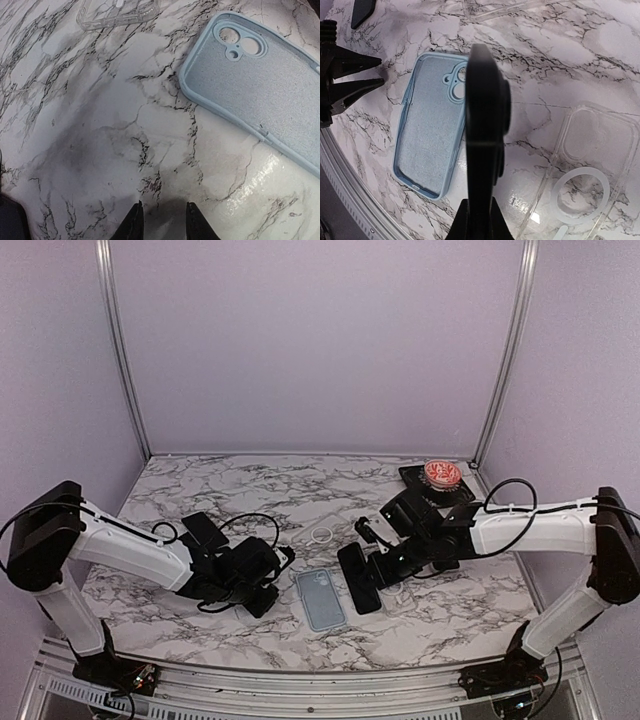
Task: Put the phone into the phone case
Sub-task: Pass from the right arm to the left
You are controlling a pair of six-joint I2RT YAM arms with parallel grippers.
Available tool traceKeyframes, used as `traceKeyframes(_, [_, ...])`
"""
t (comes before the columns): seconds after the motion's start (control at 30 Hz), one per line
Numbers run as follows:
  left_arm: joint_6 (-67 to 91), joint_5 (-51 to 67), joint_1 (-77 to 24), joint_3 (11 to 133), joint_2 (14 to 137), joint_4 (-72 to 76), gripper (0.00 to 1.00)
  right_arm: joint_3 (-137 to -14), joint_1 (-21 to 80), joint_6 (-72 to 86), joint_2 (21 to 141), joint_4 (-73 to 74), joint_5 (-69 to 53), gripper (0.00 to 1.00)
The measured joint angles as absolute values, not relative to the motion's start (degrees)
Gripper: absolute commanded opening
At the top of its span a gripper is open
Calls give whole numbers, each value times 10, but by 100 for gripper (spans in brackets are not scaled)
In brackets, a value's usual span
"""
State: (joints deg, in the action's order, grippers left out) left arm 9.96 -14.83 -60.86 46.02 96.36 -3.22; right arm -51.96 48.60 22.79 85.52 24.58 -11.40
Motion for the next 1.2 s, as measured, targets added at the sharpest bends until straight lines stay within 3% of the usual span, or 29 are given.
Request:
traceKeyframes(0.6, [83,-138,-603,479,991,46,28,-518,512,251,848,226,-155,0])
traceKeyframes(0.87, [78,-110,-575,415,813,97,58,-531,499,210,789,228,-132,0])
traceKeyframes(1.0, [78,-71,-574,370,708,154,79,-538,499,157,750,182,-130,0])
traceKeyframes(1.2, [90,47,-574,291,606,281,81,-529,500,85,693,7,-210,0])
